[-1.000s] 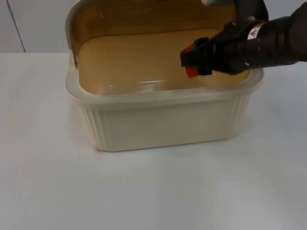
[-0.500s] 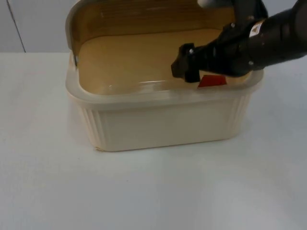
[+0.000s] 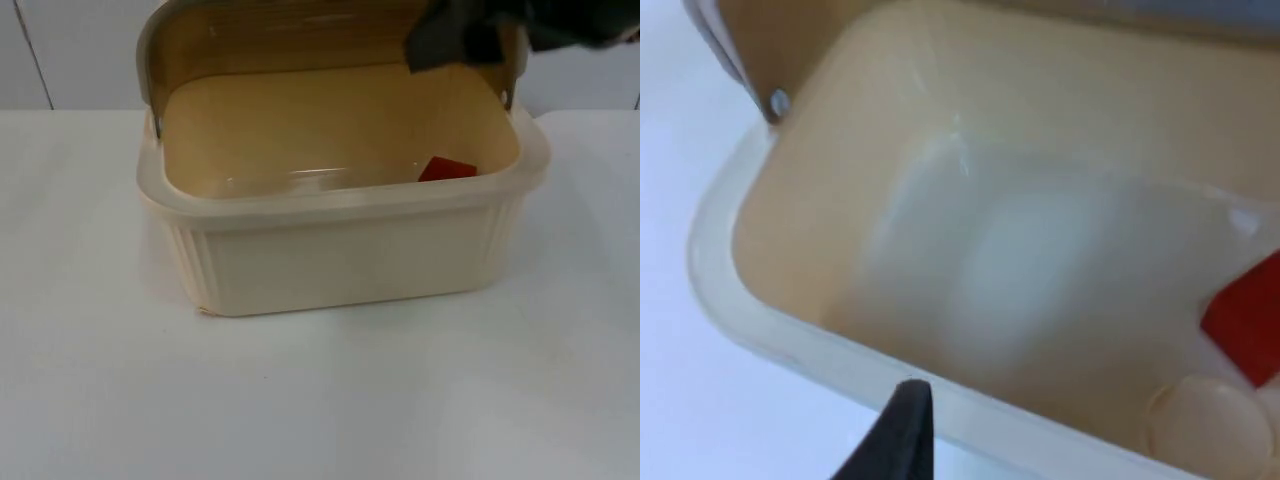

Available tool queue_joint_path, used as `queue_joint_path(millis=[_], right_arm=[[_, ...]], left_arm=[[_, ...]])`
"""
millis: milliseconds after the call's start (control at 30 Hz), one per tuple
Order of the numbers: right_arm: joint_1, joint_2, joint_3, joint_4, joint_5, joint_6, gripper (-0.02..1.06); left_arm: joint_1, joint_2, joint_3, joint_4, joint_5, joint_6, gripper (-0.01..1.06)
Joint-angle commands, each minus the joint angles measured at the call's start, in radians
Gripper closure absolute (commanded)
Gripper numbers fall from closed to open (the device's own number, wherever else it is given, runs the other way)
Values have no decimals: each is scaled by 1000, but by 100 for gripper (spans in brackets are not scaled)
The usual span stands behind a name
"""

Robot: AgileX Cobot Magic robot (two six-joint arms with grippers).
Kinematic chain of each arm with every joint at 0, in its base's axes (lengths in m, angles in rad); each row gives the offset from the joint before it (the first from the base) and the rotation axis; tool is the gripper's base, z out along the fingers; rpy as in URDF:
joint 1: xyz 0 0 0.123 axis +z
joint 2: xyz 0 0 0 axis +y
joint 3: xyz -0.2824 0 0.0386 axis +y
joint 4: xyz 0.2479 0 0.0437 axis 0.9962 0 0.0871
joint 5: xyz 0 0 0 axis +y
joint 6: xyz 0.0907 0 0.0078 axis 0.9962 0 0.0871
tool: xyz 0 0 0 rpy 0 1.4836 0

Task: Open the box lid with the left hand, place the block into the box with the right hand, then close the box lid with the left hand.

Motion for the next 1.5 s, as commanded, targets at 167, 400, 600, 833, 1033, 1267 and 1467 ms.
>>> queue_joint_path(millis=[167,400,600,833,1033,1267,1467], right_arm=[[-73,-174,-43,-16,3,0,0],[-273,-259,-164,-121,2,-8,0],[-480,-282,-185,-147,18,-1,0],[-663,-316,-189,-149,54,-1,0],[-754,-321,-189,-155,98,-4,0],[-752,-321,-189,-155,114,-4,0],[-752,-321,-189,-155,115,-4,0]], left_arm=[[-5,0,4,-2,1,-4,0],[-5,0,4,-2,1,-4,0],[-5,0,4,-5,1,-4,0],[-5,0,4,-5,-1,-4,0],[-5,0,4,-16,-9,-4,0],[-29,0,4,-58,-81,30,0],[-100,31,-14,-58,-241,153,0]])
